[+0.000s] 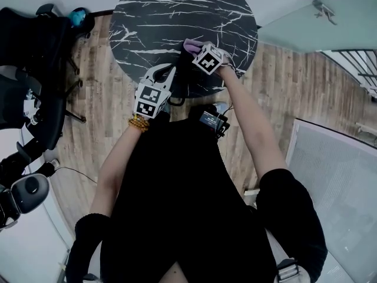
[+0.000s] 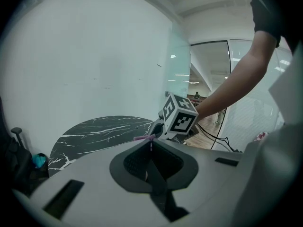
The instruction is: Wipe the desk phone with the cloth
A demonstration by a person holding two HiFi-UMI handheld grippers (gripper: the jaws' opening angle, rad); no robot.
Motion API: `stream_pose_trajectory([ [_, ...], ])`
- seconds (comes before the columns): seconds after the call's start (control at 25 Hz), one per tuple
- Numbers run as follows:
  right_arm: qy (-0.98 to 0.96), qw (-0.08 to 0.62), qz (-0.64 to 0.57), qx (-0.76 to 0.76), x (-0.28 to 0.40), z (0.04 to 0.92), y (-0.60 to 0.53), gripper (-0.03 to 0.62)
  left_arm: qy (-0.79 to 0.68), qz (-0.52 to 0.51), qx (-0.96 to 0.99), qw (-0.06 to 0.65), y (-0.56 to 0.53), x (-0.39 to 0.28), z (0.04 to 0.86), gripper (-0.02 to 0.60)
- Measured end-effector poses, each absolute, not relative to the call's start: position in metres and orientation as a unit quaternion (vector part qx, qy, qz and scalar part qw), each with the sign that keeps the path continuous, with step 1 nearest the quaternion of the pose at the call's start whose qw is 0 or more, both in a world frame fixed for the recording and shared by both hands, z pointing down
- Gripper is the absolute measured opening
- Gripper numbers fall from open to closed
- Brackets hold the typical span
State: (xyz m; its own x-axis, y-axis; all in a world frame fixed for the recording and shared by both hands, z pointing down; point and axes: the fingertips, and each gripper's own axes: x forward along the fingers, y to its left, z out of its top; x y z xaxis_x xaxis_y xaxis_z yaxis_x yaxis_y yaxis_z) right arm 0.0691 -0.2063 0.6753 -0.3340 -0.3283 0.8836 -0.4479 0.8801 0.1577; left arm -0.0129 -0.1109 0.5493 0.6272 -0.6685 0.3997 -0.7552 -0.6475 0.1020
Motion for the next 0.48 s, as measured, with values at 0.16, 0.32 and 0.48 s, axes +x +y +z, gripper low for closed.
stream_pose_trajectory([
  [0.16,-0.811,0.532,0.072,0.230,0.069,0.677,-0.206,0.089,-0.399,0.164,0.893,0.131,-0.112,-0.015,0.548,0.021],
  [0.32,-0.811,0.533,0.078,0.229,0.068,0.679,-0.202,0.087,-0.399,0.164,0.893,0.131,-0.113,-0.017,0.549,0.021],
  [0.48,-0.810,0.536,0.082,0.222,0.066,0.682,-0.193,0.087,-0.397,0.163,0.894,0.131,-0.113,-0.015,0.549,0.021],
])
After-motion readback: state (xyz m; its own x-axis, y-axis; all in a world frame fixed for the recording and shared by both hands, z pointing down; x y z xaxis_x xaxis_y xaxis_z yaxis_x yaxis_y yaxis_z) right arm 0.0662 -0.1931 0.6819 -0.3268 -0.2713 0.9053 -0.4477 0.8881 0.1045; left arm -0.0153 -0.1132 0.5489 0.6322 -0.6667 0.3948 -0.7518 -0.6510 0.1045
